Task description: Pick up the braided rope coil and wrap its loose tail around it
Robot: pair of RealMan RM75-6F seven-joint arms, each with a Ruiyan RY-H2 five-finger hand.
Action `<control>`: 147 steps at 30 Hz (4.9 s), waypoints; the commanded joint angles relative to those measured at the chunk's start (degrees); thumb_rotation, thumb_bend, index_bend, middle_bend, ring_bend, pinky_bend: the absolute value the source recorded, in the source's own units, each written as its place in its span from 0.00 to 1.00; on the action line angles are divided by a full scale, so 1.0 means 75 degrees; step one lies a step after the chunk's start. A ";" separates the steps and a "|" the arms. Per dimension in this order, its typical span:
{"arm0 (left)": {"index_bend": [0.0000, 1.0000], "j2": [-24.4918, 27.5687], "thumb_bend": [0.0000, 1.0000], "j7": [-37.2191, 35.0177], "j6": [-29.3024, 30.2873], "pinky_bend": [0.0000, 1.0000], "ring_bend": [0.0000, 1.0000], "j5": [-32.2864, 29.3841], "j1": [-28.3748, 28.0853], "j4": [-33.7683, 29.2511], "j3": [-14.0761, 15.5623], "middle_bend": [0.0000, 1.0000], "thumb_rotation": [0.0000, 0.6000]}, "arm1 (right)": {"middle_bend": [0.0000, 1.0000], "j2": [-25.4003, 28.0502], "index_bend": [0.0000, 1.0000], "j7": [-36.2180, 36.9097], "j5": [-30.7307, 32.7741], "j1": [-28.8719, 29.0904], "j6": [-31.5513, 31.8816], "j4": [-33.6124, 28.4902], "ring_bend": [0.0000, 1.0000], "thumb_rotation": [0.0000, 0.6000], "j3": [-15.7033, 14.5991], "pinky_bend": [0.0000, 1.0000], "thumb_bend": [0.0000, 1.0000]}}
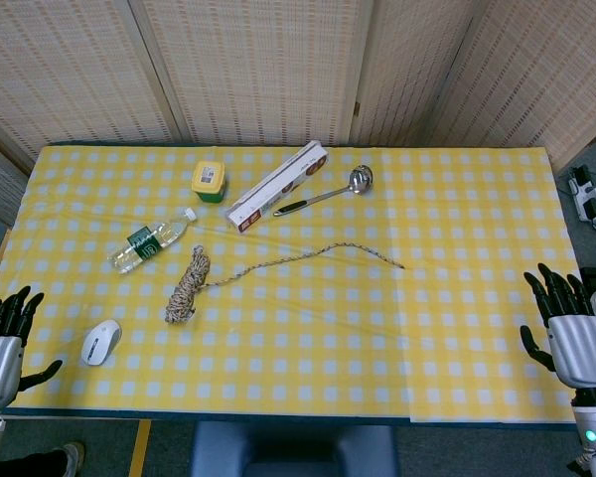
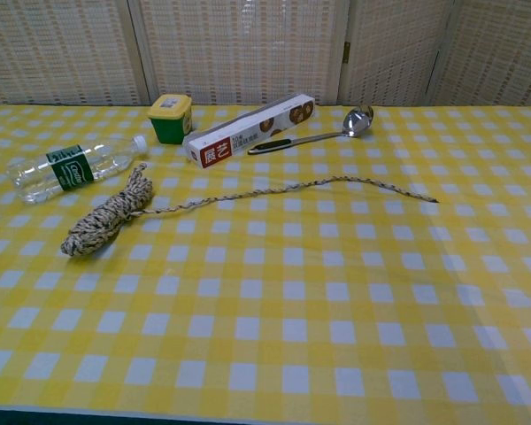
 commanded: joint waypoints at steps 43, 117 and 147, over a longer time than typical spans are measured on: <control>0.19 -0.1262 0.18 0.0648 -0.3573 0.15 0.20 -0.0803 -0.3341 -0.0774 -0.1077 0.17 1.00 | 0.00 0.0297 0.00 0.0085 -0.0058 -0.0174 0.0254 -0.0141 0.07 1.00 -0.0011 0.00 0.46; 0.55 -0.4390 0.44 0.1408 -0.3674 0.56 0.53 -0.4207 -0.3998 0.3139 -0.1358 0.55 1.00 | 0.00 0.0257 0.00 0.0269 -0.0007 -0.0306 0.0192 -0.0034 0.08 1.00 -0.0070 0.00 0.46; 0.72 -0.2693 0.63 -0.2794 -0.2034 0.79 0.70 0.0756 -0.3570 0.1481 -0.0060 0.73 1.00 | 0.04 0.0292 0.03 0.0162 0.0211 0.0996 -0.1747 -0.0538 0.10 1.00 0.0150 0.02 0.46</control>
